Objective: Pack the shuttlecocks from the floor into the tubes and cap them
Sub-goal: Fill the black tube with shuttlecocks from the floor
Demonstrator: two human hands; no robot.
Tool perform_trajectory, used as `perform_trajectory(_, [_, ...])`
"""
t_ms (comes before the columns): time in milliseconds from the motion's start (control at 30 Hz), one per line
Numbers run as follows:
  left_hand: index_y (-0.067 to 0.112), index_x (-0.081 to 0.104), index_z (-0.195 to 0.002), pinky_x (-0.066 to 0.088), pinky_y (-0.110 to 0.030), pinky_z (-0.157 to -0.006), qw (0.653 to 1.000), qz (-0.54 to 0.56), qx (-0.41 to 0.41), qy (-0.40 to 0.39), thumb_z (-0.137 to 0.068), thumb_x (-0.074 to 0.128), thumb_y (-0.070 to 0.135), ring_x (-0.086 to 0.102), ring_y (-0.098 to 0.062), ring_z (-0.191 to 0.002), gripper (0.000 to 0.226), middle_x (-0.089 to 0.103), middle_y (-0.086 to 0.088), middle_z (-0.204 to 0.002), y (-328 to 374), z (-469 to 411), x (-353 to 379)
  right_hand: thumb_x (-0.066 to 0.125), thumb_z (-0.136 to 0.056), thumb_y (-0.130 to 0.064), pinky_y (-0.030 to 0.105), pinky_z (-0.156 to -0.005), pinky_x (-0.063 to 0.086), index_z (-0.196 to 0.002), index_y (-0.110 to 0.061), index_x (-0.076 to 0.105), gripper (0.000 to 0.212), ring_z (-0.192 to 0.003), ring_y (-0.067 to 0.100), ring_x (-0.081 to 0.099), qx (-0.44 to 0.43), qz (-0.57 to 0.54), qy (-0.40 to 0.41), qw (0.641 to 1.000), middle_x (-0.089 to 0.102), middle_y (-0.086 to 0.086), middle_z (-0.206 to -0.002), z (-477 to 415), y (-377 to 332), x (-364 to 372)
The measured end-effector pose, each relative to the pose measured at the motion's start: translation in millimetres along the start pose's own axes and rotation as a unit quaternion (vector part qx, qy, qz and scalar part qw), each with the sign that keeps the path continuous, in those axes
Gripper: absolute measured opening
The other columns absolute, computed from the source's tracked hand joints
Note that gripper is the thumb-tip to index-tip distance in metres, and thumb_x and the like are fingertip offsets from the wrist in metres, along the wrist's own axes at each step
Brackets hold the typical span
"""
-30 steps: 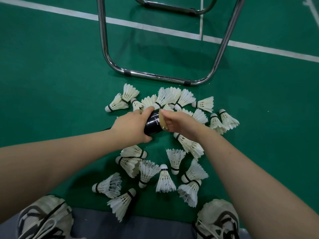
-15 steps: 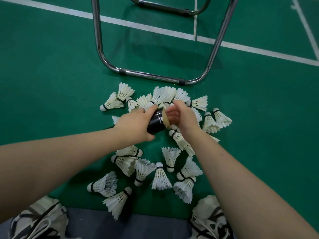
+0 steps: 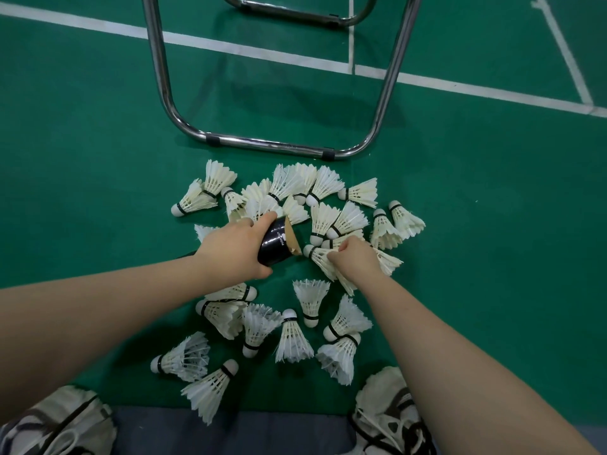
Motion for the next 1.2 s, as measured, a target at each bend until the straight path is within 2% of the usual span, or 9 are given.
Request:
perform_trajectory(133, [0.029, 0.015, -0.141, 0.049, -0.033, -0.066, 1.0, -0.005, 0.011, 0.0, -0.072, 0.07, 0.047, 0.049, -0.019, -0.08, 0.09, 0.051, -0.002, -0.103, 4, 2, 4, 0.058, -0.084, -0.016, 0.03, -0.067, 0.042, -0.097, -0.016, 0.047, 0.017, -0.083, 0.021, 0.053, 0.007, -0.144, 0.039, 0.989, 0.052, 0.002, -0.091, 0, -3, -5])
perform_trajectory(233, [0.029, 0.014, -0.141, 0.048, -0.033, -0.067, 1.0, -0.005, 0.007, 0.001, -0.072, 0.07, 0.047, 0.05, -0.02, -0.083, 0.091, 0.052, -0.002, -0.104, 0, 0, 4, 0.054, -0.087, -0.014, 0.029, -0.067, 0.042, -0.1, -0.016, 0.048, 0.014, -0.08, 0.017, 0.051, 0.028, -0.241, 0.025, 0.97, 0.051, 0.001, -0.09, -2, -6, -6])
perform_trajectory(333, [0.031, 0.014, -0.14, 0.051, -0.035, -0.068, 1.0, 0.002, -0.001, 0.008, -0.07, 0.07, 0.048, 0.053, -0.021, -0.087, 0.091, 0.052, -0.004, -0.106, -8, -3, 2, 0.049, -0.089, -0.009, 0.026, -0.059, 0.039, -0.088, -0.016, 0.048, 0.007, -0.068, 0.014, 0.045, 0.021, -0.358, 0.02, 0.933, 0.048, 0.001, -0.081, -4, -11, -13])
perform_trajectory(500, [0.032, 0.013, -0.14, 0.053, -0.037, -0.07, 1.0, 0.0, -0.004, 0.011, -0.069, 0.071, 0.049, 0.056, -0.023, -0.091, 0.093, 0.051, -0.004, -0.109, -13, -4, 0, 0.047, -0.085, -0.003, 0.036, -0.069, 0.037, -0.073, -0.02, 0.044, 0.021, -0.077, 0.021, 0.044, 0.012, -0.447, 0.046, 0.893, 0.046, 0.001, -0.078, -3, -15, -25])
perform_trajectory(700, [0.032, 0.014, -0.14, 0.052, -0.037, -0.071, 1.0, -0.001, -0.002, 0.017, -0.069, 0.071, 0.049, 0.056, -0.024, -0.094, 0.092, 0.051, -0.005, -0.113, -13, -2, 0, 0.049, -0.085, 0.0, 0.024, -0.06, 0.036, -0.077, -0.02, 0.046, 0.021, -0.067, 0.016, 0.042, -0.087, -0.407, -0.056, 0.908, 0.046, 0.0, -0.078, 11, -48, -13])
perform_trajectory(800, [0.033, 0.013, -0.141, 0.053, -0.037, -0.072, 1.0, -0.005, -0.003, 0.018, -0.07, 0.07, 0.049, 0.056, -0.024, -0.093, 0.092, 0.052, -0.004, -0.112, -15, -1, 0, 0.055, -0.085, -0.004, 0.025, -0.066, 0.039, -0.081, -0.018, 0.049, 0.016, -0.07, 0.015, 0.047, -0.099, -0.375, -0.108, 0.915, 0.052, 0.003, -0.082, 17, -58, -4])
perform_trajectory(933, [0.033, 0.011, -0.141, 0.052, -0.036, -0.07, 1.0, -0.011, -0.001, 0.016, -0.07, 0.07, 0.049, 0.056, -0.023, -0.092, 0.094, 0.052, -0.004, -0.111, -17, 1, 2, 0.054, -0.091, -0.011, 0.02, -0.062, 0.039, -0.082, -0.014, 0.059, 0.011, -0.059, 0.006, 0.051, -0.116, -0.344, -0.224, 0.904, 0.06, -0.006, -0.066, 27, -69, 4])
perform_trajectory(1067, [0.033, 0.012, -0.141, 0.049, -0.032, -0.068, 1.0, -0.024, 0.008, 0.016, -0.07, 0.069, 0.049, 0.056, -0.022, -0.093, 0.093, 0.052, -0.003, -0.11, -11, 3, 1, 0.05, -0.094, -0.02, 0.03, -0.083, 0.043, -0.106, -0.004, 0.062, 0.023, -0.085, 0.017, 0.055, -0.119, -0.307, -0.289, 0.899, 0.063, 0.006, -0.092, 36, -77, 13])
perform_trajectory(1200, [0.032, 0.014, -0.141, 0.046, -0.03, -0.067, 0.998, -0.024, 0.041, 0.031, -0.071, 0.068, 0.048, 0.054, -0.021, -0.092, 0.09, 0.052, 0.0, -0.103, 6, 8, -4, 0.038, -0.094, -0.053, 0.034, -0.092, 0.044, -0.122, -0.015, 0.053, 0.05, -0.103, 0.019, 0.059, -0.076, -0.297, -0.371, 0.877, 0.064, 0.005, -0.109, 55, -85, 32])
Point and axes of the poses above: each hand's wrist, its own z-axis away from the middle knuckle, its own x-axis out of the palm, y = z × x, the point moved 8 cm from there along -z, towards the middle knuckle
